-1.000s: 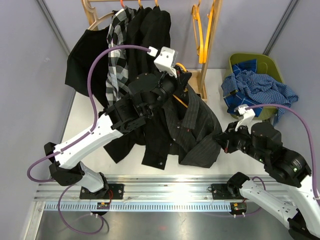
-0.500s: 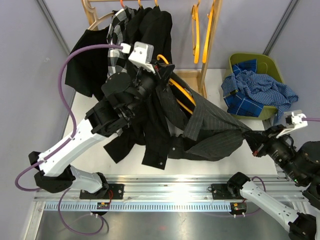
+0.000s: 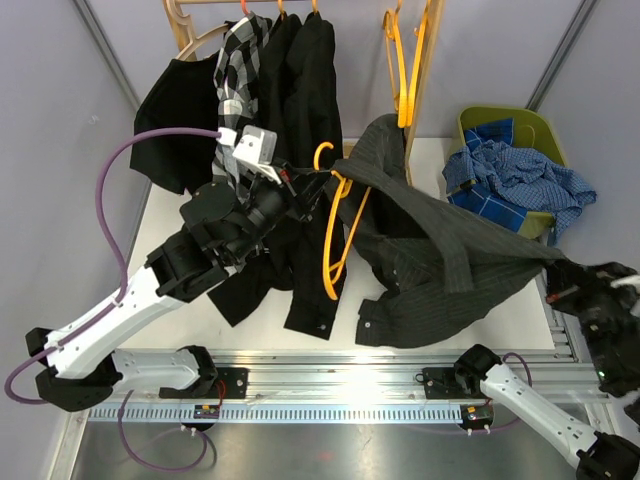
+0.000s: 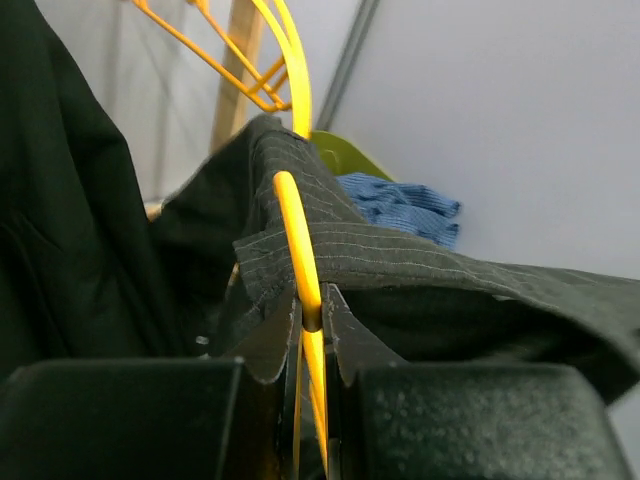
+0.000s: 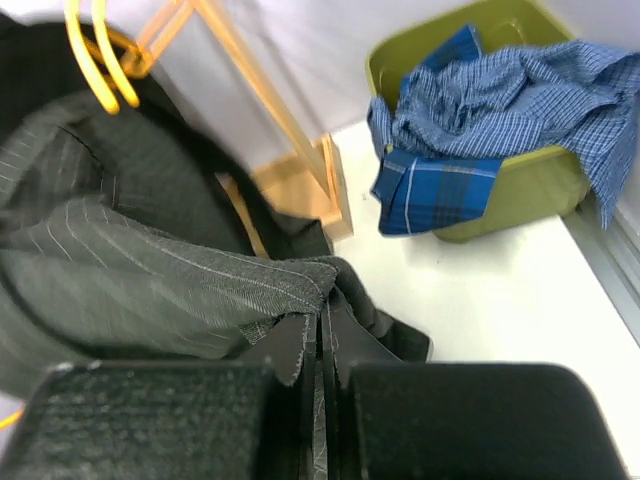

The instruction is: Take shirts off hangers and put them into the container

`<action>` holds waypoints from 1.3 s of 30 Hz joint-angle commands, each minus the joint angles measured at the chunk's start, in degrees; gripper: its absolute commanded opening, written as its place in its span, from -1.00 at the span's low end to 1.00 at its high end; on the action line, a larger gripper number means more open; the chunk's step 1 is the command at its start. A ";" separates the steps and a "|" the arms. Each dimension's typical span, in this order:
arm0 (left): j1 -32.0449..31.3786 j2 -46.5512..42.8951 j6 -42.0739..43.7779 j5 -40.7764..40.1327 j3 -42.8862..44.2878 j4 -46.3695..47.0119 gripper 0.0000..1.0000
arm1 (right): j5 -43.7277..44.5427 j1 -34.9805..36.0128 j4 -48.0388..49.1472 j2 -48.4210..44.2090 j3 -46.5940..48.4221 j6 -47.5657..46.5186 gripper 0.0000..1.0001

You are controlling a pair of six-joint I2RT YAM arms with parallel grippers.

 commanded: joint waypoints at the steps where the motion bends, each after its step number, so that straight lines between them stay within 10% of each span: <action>1: 0.48 -4.43 -8.60 4.87 -2.42 3.01 -1.00 | -3.83 -0.14 -0.27 8.56 -3.39 1.51 -1.00; 5: -7.06 -6.80 -14.42 5.85 -4.89 2.40 -1.00 | -12.73 -0.14 5.00 15.68 -12.17 1.86 -1.00; 12: -17.36 -12.60 -25.22 2.07 -6.46 -17.43 -1.00 | -2.30 -0.14 9.23 16.14 -15.54 1.07 -1.00; 18: -20.00 -23.48 -36.02 -1.36 -16.29 -40.18 -1.00 | 7.91 -0.14 9.14 14.38 -13.96 1.07 -1.00; 28: -20.18 -35.46 -38.52 4.44 -15.36 -51.57 -1.00 | 16.36 -0.14 5.18 20.88 -11.67 6.16 -1.00; 39: -20.18 -24.86 -25.10 -11.00 -5.69 -44.39 -1.00 | -33.13 -0.05 14.05 32.66 -15.27 -4.28 -1.00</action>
